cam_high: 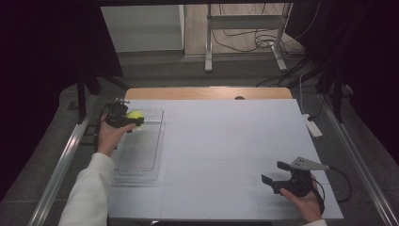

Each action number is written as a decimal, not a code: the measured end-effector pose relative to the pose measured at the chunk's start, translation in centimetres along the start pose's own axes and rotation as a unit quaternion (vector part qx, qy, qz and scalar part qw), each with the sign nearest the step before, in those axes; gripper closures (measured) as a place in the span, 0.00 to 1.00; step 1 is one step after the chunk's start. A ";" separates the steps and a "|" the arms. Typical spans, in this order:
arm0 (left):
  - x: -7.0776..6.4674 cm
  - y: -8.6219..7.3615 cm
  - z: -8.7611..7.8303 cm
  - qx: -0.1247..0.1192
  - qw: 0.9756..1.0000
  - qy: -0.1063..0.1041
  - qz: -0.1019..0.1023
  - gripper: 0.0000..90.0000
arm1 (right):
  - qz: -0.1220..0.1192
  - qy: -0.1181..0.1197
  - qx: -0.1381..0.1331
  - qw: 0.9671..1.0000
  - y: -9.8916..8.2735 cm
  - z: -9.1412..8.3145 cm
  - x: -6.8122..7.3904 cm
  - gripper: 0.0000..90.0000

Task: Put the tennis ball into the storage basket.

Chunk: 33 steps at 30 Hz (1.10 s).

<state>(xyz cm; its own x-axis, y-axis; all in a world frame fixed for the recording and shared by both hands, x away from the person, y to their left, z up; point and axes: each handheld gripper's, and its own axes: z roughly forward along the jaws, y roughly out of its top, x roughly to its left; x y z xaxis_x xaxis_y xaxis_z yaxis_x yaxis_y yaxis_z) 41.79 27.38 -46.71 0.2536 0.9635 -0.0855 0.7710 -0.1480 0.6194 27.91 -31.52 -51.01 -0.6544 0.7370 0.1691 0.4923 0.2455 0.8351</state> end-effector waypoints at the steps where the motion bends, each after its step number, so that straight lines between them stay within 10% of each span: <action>1: 0.0 0.0 0.1 0.001 1.000 0.001 0.000 0.30 | 0.000 0.000 0.000 1.000 0.0 0.0 0.0 0.08; 33: -0.3 -0.7 2.4 0.052 0.998 0.025 0.011 0.29 | 0.000 -0.001 0.002 1.000 -0.1 0.1 -0.1 0.08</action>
<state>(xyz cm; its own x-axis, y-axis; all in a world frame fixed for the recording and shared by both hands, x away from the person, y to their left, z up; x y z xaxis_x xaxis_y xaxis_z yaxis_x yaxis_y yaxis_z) 42.59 26.67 -49.05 0.2447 0.9691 -0.0325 0.8227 -0.1898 0.5359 27.96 -31.55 -51.10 -0.6534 0.7381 0.1682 0.4941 0.2475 0.8334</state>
